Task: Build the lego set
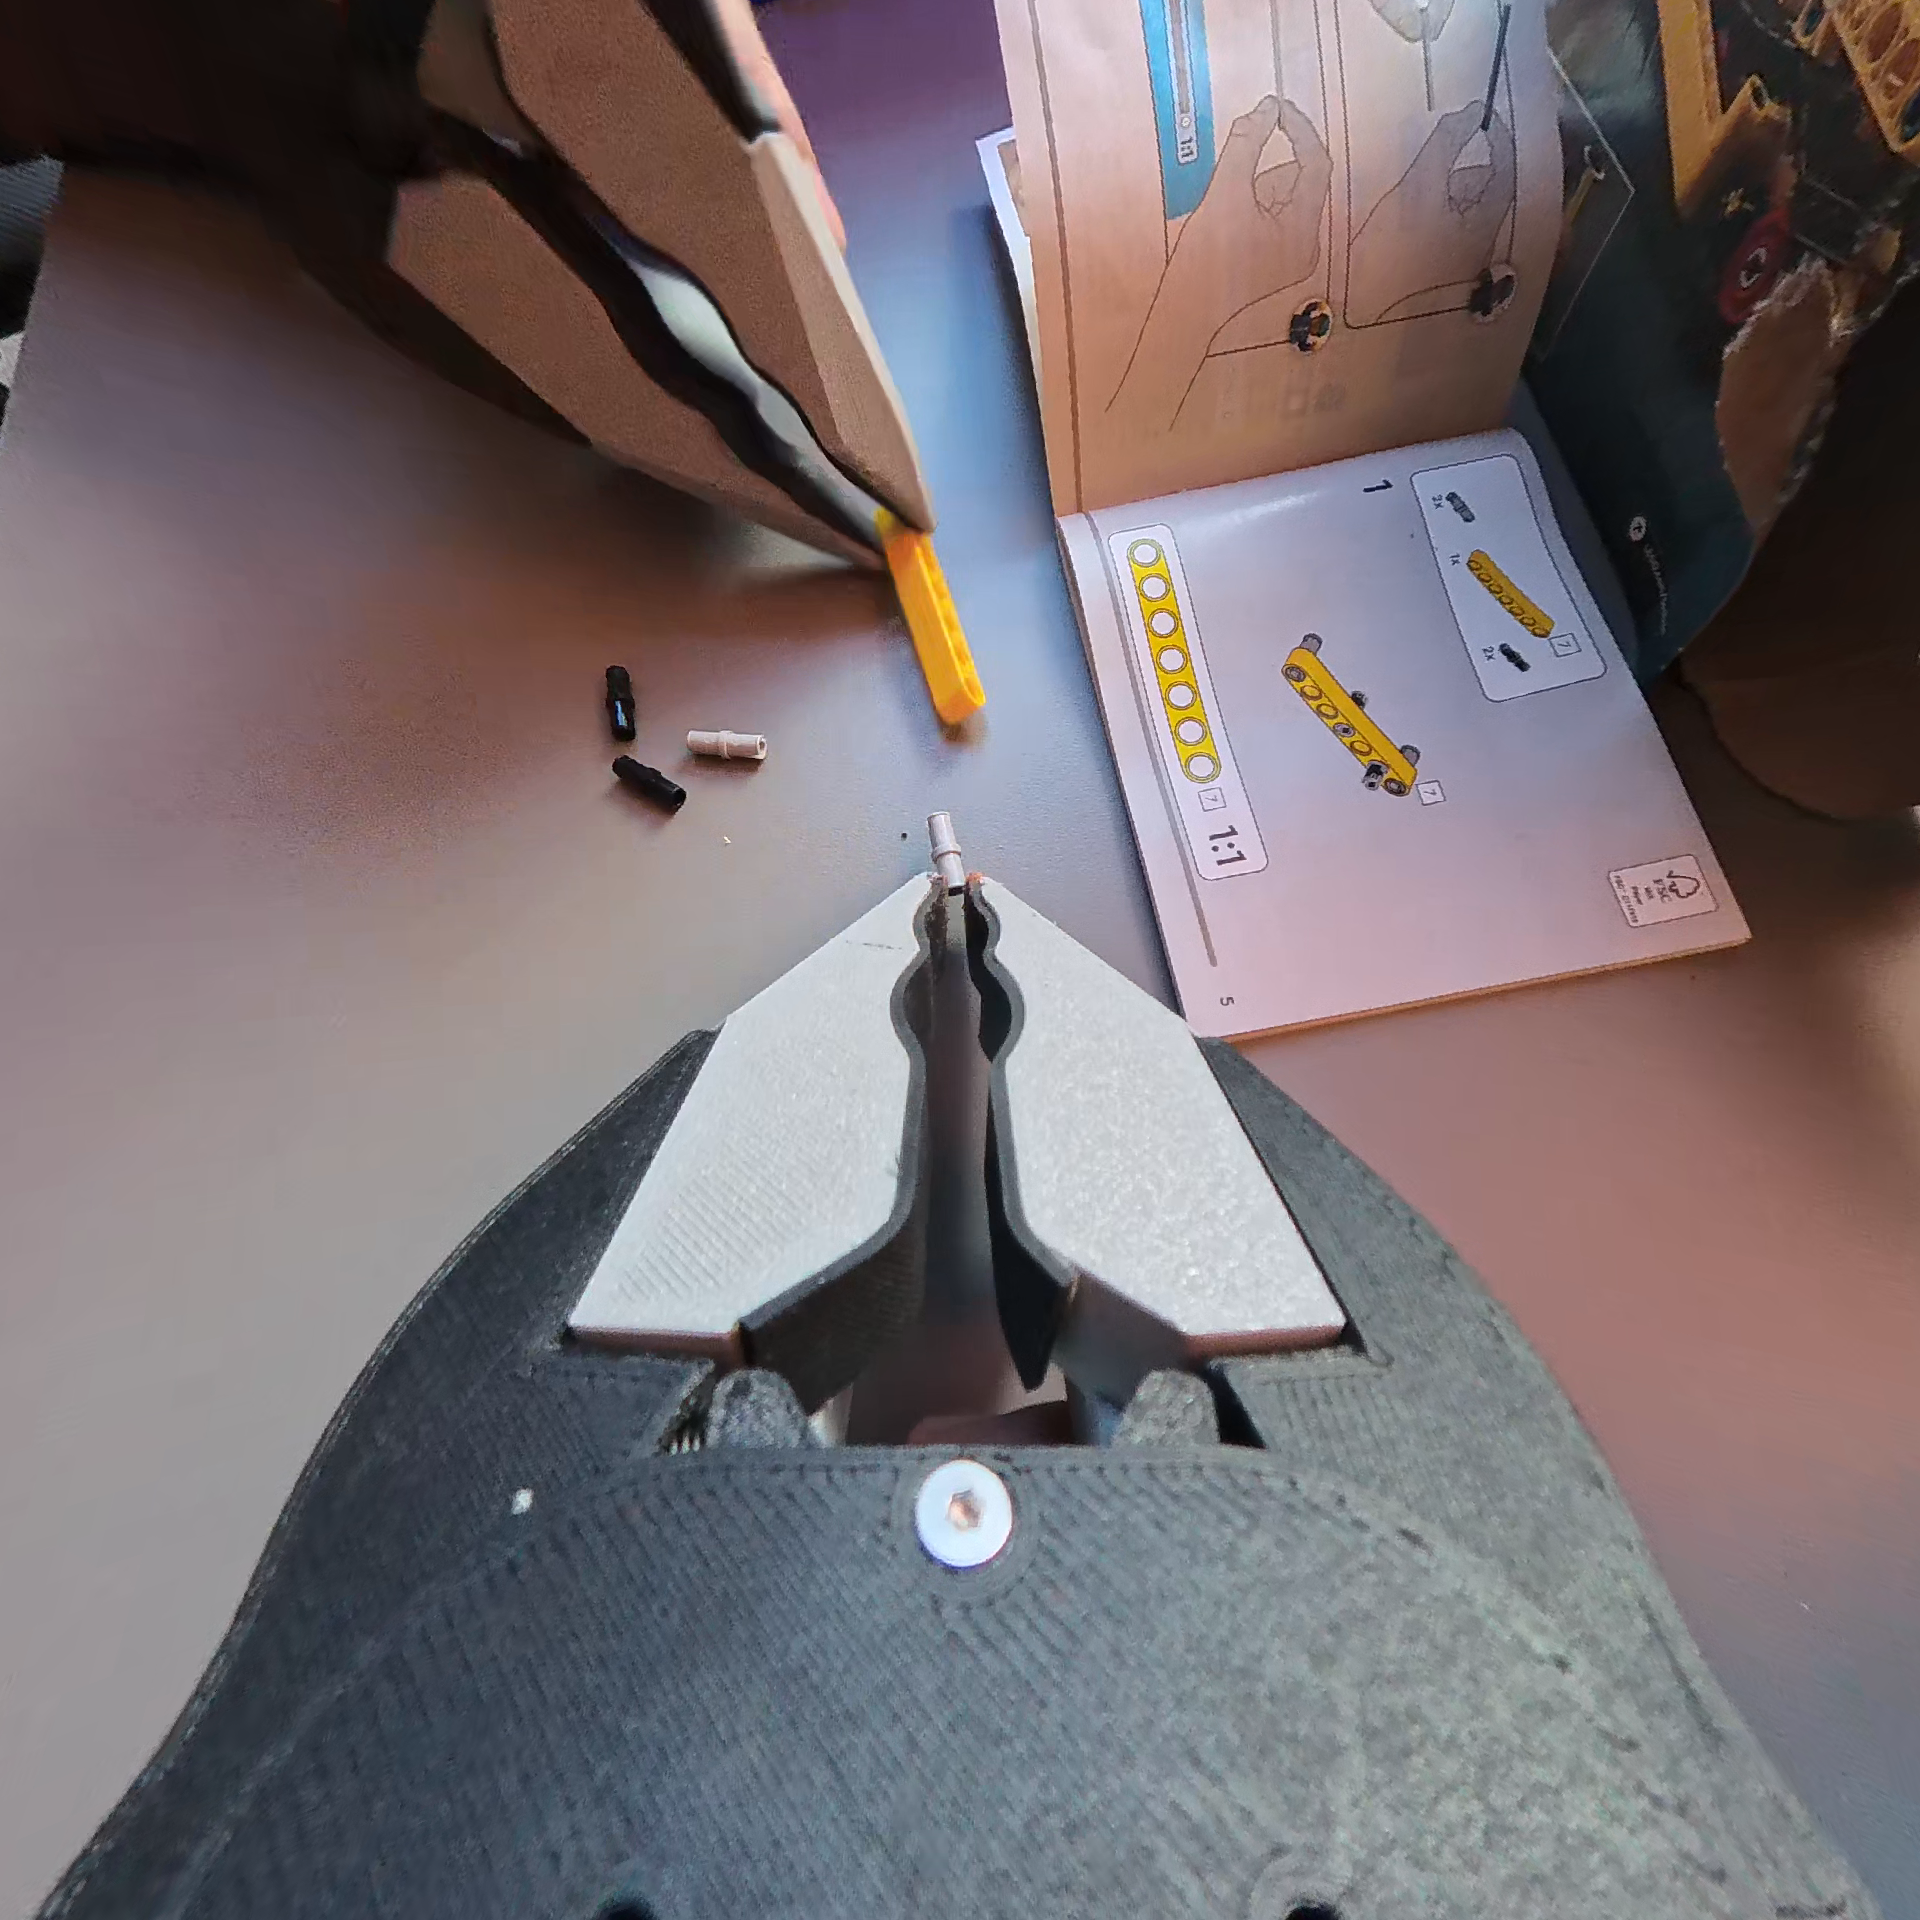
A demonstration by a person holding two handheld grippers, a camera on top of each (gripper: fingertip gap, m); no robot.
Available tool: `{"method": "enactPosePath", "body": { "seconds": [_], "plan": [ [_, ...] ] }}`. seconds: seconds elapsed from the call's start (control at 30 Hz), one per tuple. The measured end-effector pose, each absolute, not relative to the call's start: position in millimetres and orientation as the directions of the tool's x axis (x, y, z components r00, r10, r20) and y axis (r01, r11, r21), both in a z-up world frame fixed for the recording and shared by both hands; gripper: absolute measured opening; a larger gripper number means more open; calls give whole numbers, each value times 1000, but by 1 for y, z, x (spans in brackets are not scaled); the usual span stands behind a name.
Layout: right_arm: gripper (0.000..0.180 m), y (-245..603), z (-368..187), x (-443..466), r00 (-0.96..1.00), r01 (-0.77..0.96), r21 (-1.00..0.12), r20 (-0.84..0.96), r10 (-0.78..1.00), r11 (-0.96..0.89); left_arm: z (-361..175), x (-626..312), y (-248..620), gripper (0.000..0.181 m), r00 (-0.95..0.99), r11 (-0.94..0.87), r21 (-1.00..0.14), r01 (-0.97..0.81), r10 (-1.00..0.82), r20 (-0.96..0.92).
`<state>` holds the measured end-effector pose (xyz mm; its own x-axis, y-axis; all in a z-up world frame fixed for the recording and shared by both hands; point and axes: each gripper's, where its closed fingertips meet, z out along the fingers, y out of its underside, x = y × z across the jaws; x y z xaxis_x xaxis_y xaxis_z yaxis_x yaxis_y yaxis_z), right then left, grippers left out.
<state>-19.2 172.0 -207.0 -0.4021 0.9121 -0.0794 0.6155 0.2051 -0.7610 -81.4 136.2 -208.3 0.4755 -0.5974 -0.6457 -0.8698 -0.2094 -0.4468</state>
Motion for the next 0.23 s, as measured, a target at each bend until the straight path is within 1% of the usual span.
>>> {"method": "enactPosePath", "body": {
  "seconds": [0.03,0.07,0.1,0.13,0.23],
  "plan": [
    [0,172,-207,-19,-401,615,-762,-81,912,203,-208,-86,137,6,349,-157,-319,-935,-567,-746],
    [0,172,-206,-19,-400,614,-763,-81,913,201,-208,-85,136,6,231,-97,-213,-972,-540,-809],
    [0,172,-206,-19,-400,614,-764,-81,913,201,-207,-79,135,5,149,-37,-152,-988,-517,-843],
    [0,172,-207,-19,-400,614,-763,-79,913,202,-207,-74,133,5,109,3,-128,-992,-501,-859],
    [0,172,-206,-20,-400,607,-767,-69,914,208,-207,-73,133,6,31,30,-52,-998,-487,-873]
  ]
}}
